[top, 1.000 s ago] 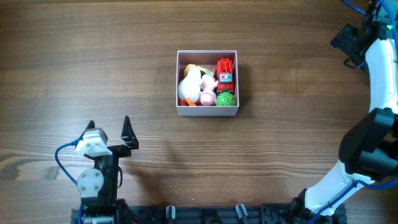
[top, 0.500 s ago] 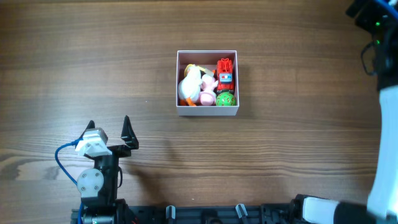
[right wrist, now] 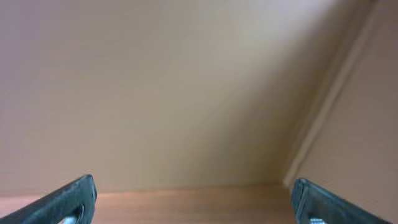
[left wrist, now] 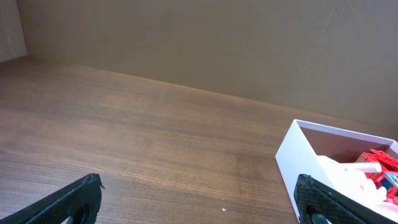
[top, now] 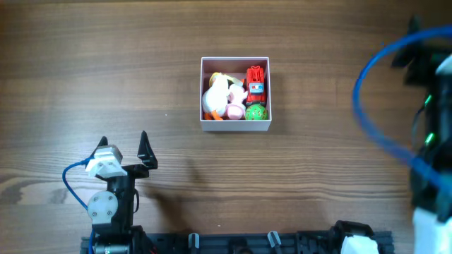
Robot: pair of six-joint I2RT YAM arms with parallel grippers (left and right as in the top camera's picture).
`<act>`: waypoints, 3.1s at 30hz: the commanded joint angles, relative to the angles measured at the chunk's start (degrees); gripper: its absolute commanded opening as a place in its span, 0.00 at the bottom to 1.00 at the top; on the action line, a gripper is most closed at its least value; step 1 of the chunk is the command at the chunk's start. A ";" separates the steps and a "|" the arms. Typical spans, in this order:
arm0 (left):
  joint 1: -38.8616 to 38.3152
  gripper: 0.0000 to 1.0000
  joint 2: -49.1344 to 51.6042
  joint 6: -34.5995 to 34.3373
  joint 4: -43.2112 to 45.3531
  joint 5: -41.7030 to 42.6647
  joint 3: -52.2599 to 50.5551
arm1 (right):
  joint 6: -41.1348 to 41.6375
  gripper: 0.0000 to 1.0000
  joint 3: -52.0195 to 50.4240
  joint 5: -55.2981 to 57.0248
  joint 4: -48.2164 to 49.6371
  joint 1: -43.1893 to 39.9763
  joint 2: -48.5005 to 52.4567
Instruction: Pack container
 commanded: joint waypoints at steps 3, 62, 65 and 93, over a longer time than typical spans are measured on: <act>-0.44 1.00 -0.61 1.16 0.20 -0.74 -0.37 | -2.08 1.00 -19.04 -8.13 6.01 0.28 -15.28; -0.44 1.00 -0.61 1.16 0.17 -0.74 -0.37 | -0.70 1.00 -68.67 -14.38 16.79 4.26 -52.59; -0.44 1.00 -0.61 1.16 0.17 -0.74 -0.37 | -1.11 1.00 -68.67 -14.36 16.83 4.26 -52.59; -0.44 1.00 -0.61 1.16 0.17 -0.74 -0.37 | -1.18 1.00 -68.67 -14.36 16.85 4.24 -52.19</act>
